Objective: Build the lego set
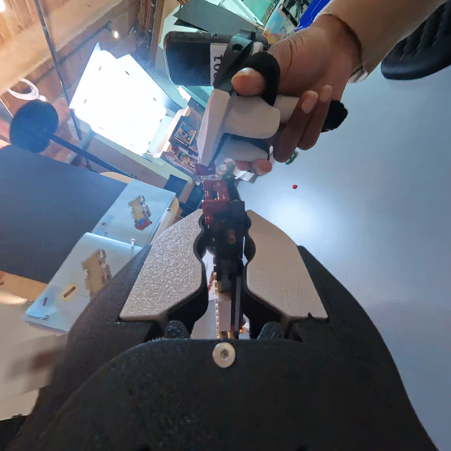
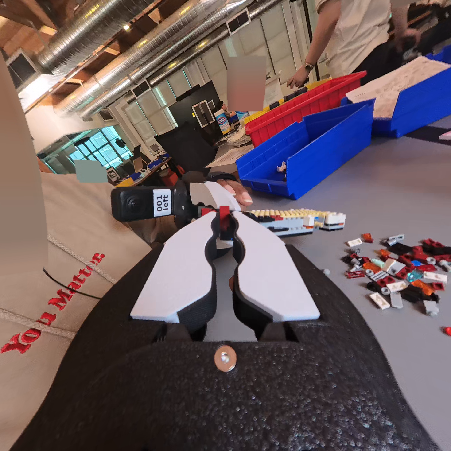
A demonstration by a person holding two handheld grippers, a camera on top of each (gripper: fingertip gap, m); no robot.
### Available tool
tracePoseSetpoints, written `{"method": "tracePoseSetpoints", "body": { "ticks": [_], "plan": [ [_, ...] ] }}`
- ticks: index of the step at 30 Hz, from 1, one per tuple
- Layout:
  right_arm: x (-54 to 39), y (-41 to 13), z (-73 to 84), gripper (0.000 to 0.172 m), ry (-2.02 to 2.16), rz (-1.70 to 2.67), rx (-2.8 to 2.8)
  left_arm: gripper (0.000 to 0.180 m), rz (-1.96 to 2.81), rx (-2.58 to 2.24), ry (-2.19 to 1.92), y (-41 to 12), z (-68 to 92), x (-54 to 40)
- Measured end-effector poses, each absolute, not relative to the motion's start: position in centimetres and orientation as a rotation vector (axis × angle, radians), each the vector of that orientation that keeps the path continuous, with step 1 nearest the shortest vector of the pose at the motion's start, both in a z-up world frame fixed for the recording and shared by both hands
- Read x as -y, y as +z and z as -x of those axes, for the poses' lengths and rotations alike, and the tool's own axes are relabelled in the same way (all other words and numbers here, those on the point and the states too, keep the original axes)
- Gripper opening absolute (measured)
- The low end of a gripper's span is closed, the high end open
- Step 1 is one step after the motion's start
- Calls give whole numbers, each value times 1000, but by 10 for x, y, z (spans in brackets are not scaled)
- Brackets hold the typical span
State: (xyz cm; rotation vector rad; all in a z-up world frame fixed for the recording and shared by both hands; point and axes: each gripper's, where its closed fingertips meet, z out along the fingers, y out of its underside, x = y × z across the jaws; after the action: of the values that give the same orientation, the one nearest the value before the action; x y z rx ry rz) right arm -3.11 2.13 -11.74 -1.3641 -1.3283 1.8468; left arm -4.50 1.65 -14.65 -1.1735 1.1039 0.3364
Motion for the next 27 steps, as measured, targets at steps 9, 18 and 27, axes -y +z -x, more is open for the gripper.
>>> {"method": "tracePoseSetpoints", "body": {
  "ticks": [9,18,27],
  "plan": [
    [-15,-130,30,7,1896,1413,1364,27,1125,-1135,438,-150,40,-19],
    [-12,-135,29,7,1950,1436,1393,27,1119,-1156,427,-155,38,-16],
    [-12,-139,30,7,1939,1421,1411,27,1130,-1156,423,-159,39,-16]
  ]
}}
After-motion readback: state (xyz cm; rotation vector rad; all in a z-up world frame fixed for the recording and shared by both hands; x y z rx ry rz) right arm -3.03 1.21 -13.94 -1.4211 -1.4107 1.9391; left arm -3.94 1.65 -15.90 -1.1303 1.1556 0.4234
